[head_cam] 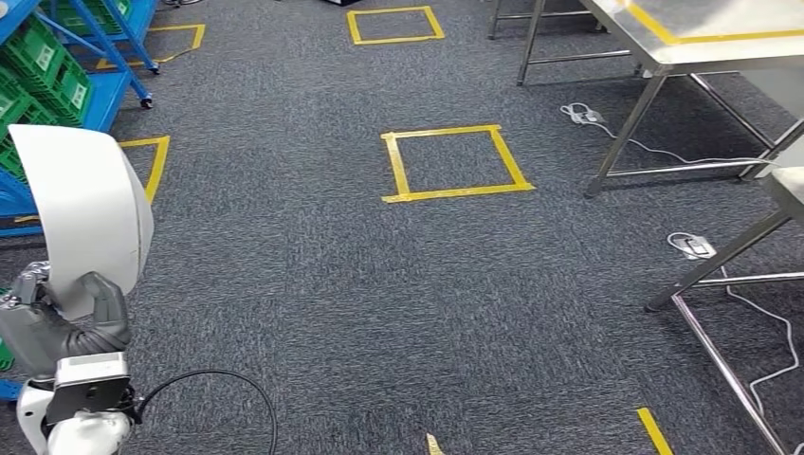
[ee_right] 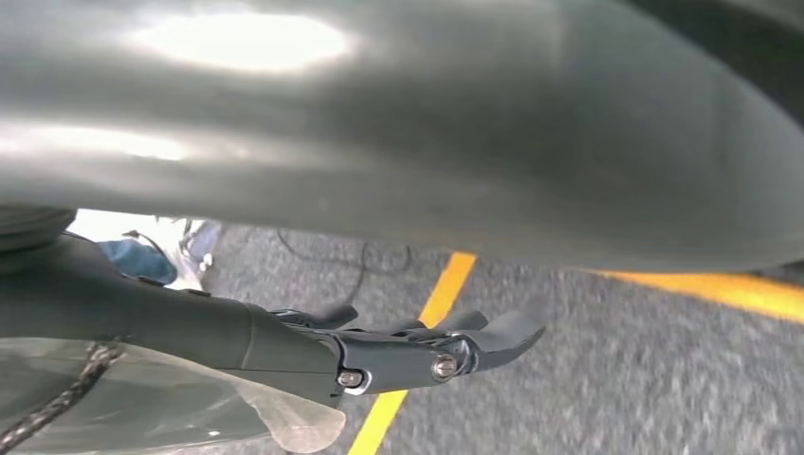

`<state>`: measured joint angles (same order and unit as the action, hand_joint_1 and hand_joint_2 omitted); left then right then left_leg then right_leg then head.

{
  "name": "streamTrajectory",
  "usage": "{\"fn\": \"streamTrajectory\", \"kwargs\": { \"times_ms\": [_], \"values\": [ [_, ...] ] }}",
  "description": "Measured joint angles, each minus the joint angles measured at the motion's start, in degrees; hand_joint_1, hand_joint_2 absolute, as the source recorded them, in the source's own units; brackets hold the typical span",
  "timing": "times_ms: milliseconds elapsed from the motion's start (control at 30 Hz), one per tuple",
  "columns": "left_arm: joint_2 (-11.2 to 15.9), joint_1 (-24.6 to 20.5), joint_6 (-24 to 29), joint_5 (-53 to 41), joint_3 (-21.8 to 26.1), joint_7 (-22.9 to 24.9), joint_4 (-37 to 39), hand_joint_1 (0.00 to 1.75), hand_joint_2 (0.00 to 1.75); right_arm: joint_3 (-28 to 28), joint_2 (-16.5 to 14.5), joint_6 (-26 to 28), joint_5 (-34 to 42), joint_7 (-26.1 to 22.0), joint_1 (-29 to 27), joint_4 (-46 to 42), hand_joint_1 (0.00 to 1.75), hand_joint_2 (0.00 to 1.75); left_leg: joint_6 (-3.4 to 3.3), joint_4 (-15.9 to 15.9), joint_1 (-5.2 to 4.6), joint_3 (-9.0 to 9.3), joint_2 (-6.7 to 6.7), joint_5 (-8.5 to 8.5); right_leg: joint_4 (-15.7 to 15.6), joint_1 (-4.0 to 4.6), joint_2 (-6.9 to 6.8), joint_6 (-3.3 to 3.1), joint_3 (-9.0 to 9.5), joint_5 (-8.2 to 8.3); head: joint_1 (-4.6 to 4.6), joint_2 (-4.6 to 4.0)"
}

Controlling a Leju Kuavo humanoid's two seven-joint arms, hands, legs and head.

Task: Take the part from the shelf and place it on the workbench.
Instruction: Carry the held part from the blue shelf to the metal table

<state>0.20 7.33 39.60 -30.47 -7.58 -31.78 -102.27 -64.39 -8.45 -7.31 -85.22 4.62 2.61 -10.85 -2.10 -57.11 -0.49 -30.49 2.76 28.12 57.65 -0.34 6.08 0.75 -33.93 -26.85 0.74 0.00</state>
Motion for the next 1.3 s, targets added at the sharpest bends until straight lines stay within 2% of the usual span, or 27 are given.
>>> {"fn": "streamTrajectory", "kwargs": {
  "times_ms": [67, 133, 200, 233, 267, 333, 400, 433, 500, 567, 633, 667, 700, 733, 767, 800, 867, 933, 967, 1000, 1033, 1067, 1133, 1200, 1233, 1267, 1300],
  "values": [
    [-0.05, 0.01, 0.0, -0.05, 0.01, -0.01, -0.01, 1.75, 1.75, 0.0, 0.01, 0.0, 0.02, 0.01, -0.09, -0.01, 0.0, 0.0, -0.18, 1.1, 0.24, 0.36, -1.31, -0.56, 2.32, 0.21, -2.21, 0.38, -1.45, -1.65, -0.23, 0.0],
    [-0.04, 0.16, 0.0, -0.07, 0.07, -0.01, -0.01, 1.75, 1.75, -0.01, 0.02, 0.08, 0.21, -0.03, 0.04, -0.01, 0.0, 0.0, -0.39, 1.43, 0.27, 0.44, -2.71, -0.74, 8.84, 0.21, -4.83, 0.77, -4.66, -5.19, -0.41, 0.0],
    [-0.03, 0.35, 0.0, -0.06, 0.11, -0.01, 0.0, 1.75, 1.75, -0.04, 0.02, 0.2, 0.5, -0.07, 0.07, -0.01, 0.0, 0.0, -0.41, 1.38, 0.23, 0.37, -4.21, -0.68, 14.99, -0.05, -5.47, 1.33, -7.5, -7.41, -0.39, 0.0],
    [-0.03, 0.4, 0.0, -0.08, 0.11, -0.02, 0.0, 1.75, 1.75, -0.06, 0.02, 0.24, 0.62, -0.08, 0.02, -0.01, 0.0, 0.0, -0.37, 1.36, 0.24, 0.36, -4.9, -0.63, 15.51, -0.2, -5.64, 1.6, -7.62, -7.09, -0.4, 0.0],
    [-0.03, 0.41, 0.0, -0.09, 0.11, -0.02, 0.0, 1.75, 1.75, -0.08, 0.03, 0.26, 0.69, -0.08, -0.03, -0.01, 0.0, 0.0, -0.25, 1.3, 0.28, 0.38, -5.49, -0.56, 13.77, -0.35, -5.91, 1.8, -6.57, -5.81, -0.4, 0.0],
    [-0.03, 0.43, 0.0, -0.08, 0.13, -0.02, -0.01, 1.75, 1.75, -0.1, 0.06, 0.33, 0.85, -0.11, -0.04, -0.01, 0.0, 0.0, 0.24, 0.93, 0.32, 0.41, -6.52, -0.22, 5.82, -0.47, -7.76, 2.04, -2.05, -2.56, -0.43, 0.0],
    [-0.03, 0.42, 0.0, -0.08, 0.13, -0.03, -0.02, 1.75, 1.75, -0.14, 0.06, 0.39, 1.01, -0.32, 0.1, -0.01, 0.0, 0.0, 0.9, 0.3, 0.09, 0.34, -7.3, 0.27, 0.43, -0.36, -9.16, 1.46, 1.1, -1.28, -0.37, 0.0],
    [-0.02, 0.42, 0.0, -0.08, 0.11, -0.03, -0.02, 1.75, 1.75, -0.17, 0.05, 0.42, 1.05, -0.47, 0.13, -0.01, 0.0, 0.0, 1.14, 0.1, -0.06, 0.32, -7.62, 0.41, -0.09, -0.21, -9.2, 1.02, 1.39, -1.5, -0.36, 0.0],
    [-0.02, 0.42, 0.0, -0.03, 0.11, -0.04, -0.02, 1.75, 1.75, -0.21, 0.07, 0.48, 1.11, -0.71, 0.06, -0.01, 0.0, 0.0, 1.53, -0.12, -0.02, 0.37, -8.11, 0.64, -0.04, -0.2, -8.14, 0.21, 1.32, -1.3, -0.34, 0.0],
    [-0.02, 0.43, 0.0, -0.02, 0.1, -0.05, -0.02, 1.75, 1.75, -0.25, 0.11, 0.54, 1.16, -0.81, 0.02, -0.01, 0.0, 0.0, 2.08, -1.88, 0.33, -0.18, -6.62, 2.22, -0.12, -0.3, -7.22, -0.43, 1.29, -1.08, -0.29, 0.0],
    [0.02, 0.56, 0.0, -0.04, 0.09, -0.07, -0.02, 1.75, 1.75, -0.26, 0.15, 0.53, 1.21, -0.84, 0.14, -0.01, 0.0, 0.0, 2.5, -8.26, 0.62, -2.8, -4.24, 5.95, -0.16, -0.32, -6.15, -0.9, 1.25, -0.92, -0.21, 0.0],
    [0.03, 0.64, 0.0, -0.03, 0.09, -0.08, -0.02, 1.75, 1.75, -0.26, 0.15, 0.52, 1.24, -0.84, 0.18, -0.01, 0.0, 0.0, 2.55, -12.3, 0.66, -4.61, -3.68, 7.71, -0.15, -0.26, -5.55, -1.01, 1.22, -0.89, -0.21, 0.0],
    [0.04, 0.72, 0.0, 0.0, 0.09, -0.08, -0.02, 1.75, 1.75, -0.26, 0.15, 0.51, 1.27, -0.81, 0.18, -0.01, 0.0, 0.0, 2.53, -15.61, 0.67, -6.15, -3.41, 8.76, -0.14, -0.2, -4.89, -1.07, 1.21, -0.87, -0.22, 0.0],
    [0.04, 0.76, 0.0, 0.02, 0.09, -0.08, -0.02, 1.75, 1.75, -0.26, 0.15, 0.51, 1.31, -0.77, 0.15, -0.01, 0.0, 0.0, 2.44, -16.96, 0.67, -6.88, -3.32, 8.6, -0.12, -0.15, -4.22, -1.1, 1.21, -0.86, -0.22, 0.0],
    [0.04, 0.77, -0.01, 0.01, 0.09, -0.08, -0.02, 1.75, 1.75, -0.27, 0.16, 0.5, 1.35, -0.72, 0.11, -0.01, 0.0, 0.0, 2.26, -16.06, 0.67, -6.59, -3.22, 7.29, -0.09, -0.12, -3.55, -1.1, 1.26, -0.85, -0.23, 0.0],
    [0.04, 0.77, -0.01, 0.01, 0.09, -0.07, -0.02, 1.75, 1.75, -0.27, 0.16, 0.49, 1.38, -0.67, 0.08, -0.01, 0.0, 0.0, 2.01, -13.06, 0.67, -5.36, -2.88, 5.09, -0.06, -0.11, -2.86, -1.09, 1.34, -0.85, -0.22, 0.0],
    [0.04, 0.77, -0.02, -0.04, 0.09, -0.07, -0.02, 1.75, 1.75, -0.28, 0.16, 0.42, 1.4, -0.61, 0.13, -0.01, 0.0, 0.0, 1.52, -5.4, 0.72, -2.15, -0.38, 1.19, 0.04, -0.15, -1.59, -0.94, 1.3, -0.78, -0.26, 0.0],
    [0.04, 0.78, -0.02, -0.1, 0.1, -0.05, -0.02, 1.75, 1.75, -0.28, 0.15, 0.37, 1.4, -0.44, 0.19, -0.01, 0.0, 0.0, 1.29, -1.35, 0.69, -0.64, 1.67, 0.14, 0.11, -0.34, -0.49, -0.41, 0.71, -0.51, -0.24, 0.0],
    [0.04, 0.78, -0.02, -0.11, 0.1, -0.04, -0.02, 1.75, 1.75, -0.28, 0.15, 0.36, 1.4, -0.32, 0.18, -0.01, 0.0, 0.0, 1.24, -1.0, 0.64, -0.63, 1.65, 0.22, 0.04, -0.45, 0.03, -0.01, 0.4, -0.29, -0.2, 0.0],
    [0.04, 0.76, -0.02, -0.11, 0.11, -0.03, -0.02, 1.75, 1.75, -0.28, 0.15, 0.36, 1.4, -0.17, 0.08, -0.01, 0.0, 0.0, 1.09, -0.57, 0.62, -0.58, 1.09, 0.15, -0.17, -0.53, 0.55, 0.42, 0.02, -0.06, -0.16, 0.0],
    [0.03, 0.73, -0.03, -0.12, 0.11, -0.03, -0.02, 1.75, 1.75, -0.28, 0.15, 0.36, 1.39, -0.05, -0.01, -0.01, 0.0, 0.0, 0.89, -0.14, 0.69, -0.47, 0.41, -0.1, -0.16, -0.51, 0.35, 0.75, -0.27, -0.15, -0.19, 0.0],
    [0.01, 0.7, -0.03, -0.13, 0.12, -0.03, -0.03, 1.75, 1.75, -0.28, 0.15, 0.36, 1.39, 0.02, -0.06, -0.01, 0.0, 0.0, 0.63, 0.36, 0.79, -0.31, -0.29, -0.39, 0.62, -0.4, -0.57, 1.0, -0.85, -0.81, -0.29, 0.0],
    [-0.02, 0.74, -0.12, -0.15, 0.14, -0.03, -0.03, 1.75, 1.75, -0.28, 0.15, 0.36, 1.36, 0.08, 0.0, -0.01, 0.0, 0.0, 0.24, 0.99, 0.86, -0.15, -1.87, -0.77, 5.8, -0.23, -3.59, 1.29, -3.4, -3.97, -0.45, 0.0],
    [-0.02, 0.83, -0.2, -0.15, 0.17, -0.02, -0.02, 1.75, 1.75, -0.28, 0.15, 0.36, 1.28, 0.09, 0.08, -0.01, 0.0, 0.0, 0.08, 1.0, 0.71, -0.22, -3.44, -0.77, 13.35, -0.25, -5.25, 1.68, -6.82, -7.27, -0.48, 0.0],
    [-0.02, 0.85, -0.21, -0.15, 0.17, -0.02, -0.02, 1.75, 1.75, -0.28, 0.15, 0.36, 1.24, 0.12, 0.06, -0.01, 0.0, 0.0, 0.05, 0.97, 0.67, -0.23, -4.21, -0.74, 15.24, -0.28, -5.51, 1.85, -7.55, -7.67, -0.48, 0.0],
    [-0.02, 0.83, -0.21, -0.15, 0.17, -0.02, -0.02, 1.75, 1.75, -0.28, 0.15, 0.36, 1.2, 0.17, 0.01, -0.01, 0.0, 0.0, 0.06, 0.93, 0.66, -0.23, -4.92, -0.71, 15.05, -0.3, -5.73, 1.98, -7.22, -7.06, -0.49, 0.0],
    [-0.02, 0.81, -0.22, -0.15, 0.17, -0.02, -0.02, 1.75, 1.75, -0.28, 0.17, 0.36, 1.16, 0.22, -0.03, -0.01, 0.0, 0.0, 0.13, 0.87, 0.66, -0.2, -5.52, -0.65, 12.36, -0.32, -6.08, 2.02, -5.58, -5.5, -0.49, 0.0]
  ]
}}
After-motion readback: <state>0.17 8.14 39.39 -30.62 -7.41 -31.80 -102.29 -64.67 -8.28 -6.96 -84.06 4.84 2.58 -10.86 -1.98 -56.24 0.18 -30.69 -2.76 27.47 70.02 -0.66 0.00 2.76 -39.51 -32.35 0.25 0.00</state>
